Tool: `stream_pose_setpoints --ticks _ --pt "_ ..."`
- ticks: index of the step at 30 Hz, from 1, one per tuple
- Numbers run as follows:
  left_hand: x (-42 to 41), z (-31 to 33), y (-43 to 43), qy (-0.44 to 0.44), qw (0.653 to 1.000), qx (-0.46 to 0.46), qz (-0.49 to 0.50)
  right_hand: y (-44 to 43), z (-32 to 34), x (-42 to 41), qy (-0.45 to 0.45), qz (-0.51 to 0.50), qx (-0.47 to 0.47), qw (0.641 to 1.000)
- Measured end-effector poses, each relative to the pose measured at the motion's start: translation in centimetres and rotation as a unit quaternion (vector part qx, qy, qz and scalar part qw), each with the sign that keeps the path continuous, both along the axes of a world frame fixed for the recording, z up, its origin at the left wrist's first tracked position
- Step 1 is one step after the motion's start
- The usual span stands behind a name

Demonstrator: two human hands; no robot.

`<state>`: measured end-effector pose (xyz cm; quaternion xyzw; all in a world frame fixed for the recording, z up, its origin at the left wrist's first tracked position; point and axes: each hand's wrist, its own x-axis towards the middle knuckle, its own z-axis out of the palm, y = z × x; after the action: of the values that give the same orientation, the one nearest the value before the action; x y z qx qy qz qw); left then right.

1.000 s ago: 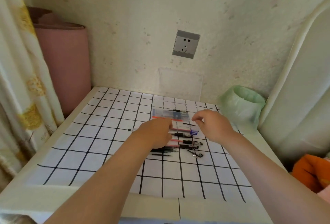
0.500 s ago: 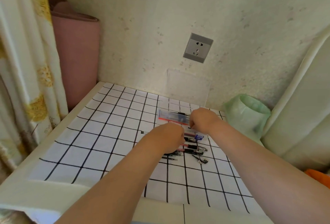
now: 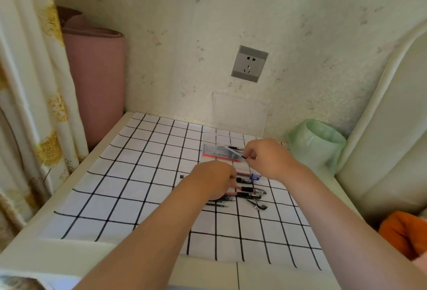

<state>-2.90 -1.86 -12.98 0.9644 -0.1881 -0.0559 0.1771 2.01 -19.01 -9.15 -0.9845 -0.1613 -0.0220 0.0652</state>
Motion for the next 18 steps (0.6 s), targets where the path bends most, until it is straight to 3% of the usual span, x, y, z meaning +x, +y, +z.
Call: stream_pose_setpoints --ticks 7,18 --pt "-0.3 -0.3 -1.0 -0.021 0.999 0.024 0.007 -2.6 -1.2 -4.0 -0.044 -0.017 -0.015 0.999" --pt "-0.2 -0.4 -1.6 -0.031 0.999 0.005 0.035 -5.7 -2.4 -4.8 0.009 -0.002 -0.039 0.999"
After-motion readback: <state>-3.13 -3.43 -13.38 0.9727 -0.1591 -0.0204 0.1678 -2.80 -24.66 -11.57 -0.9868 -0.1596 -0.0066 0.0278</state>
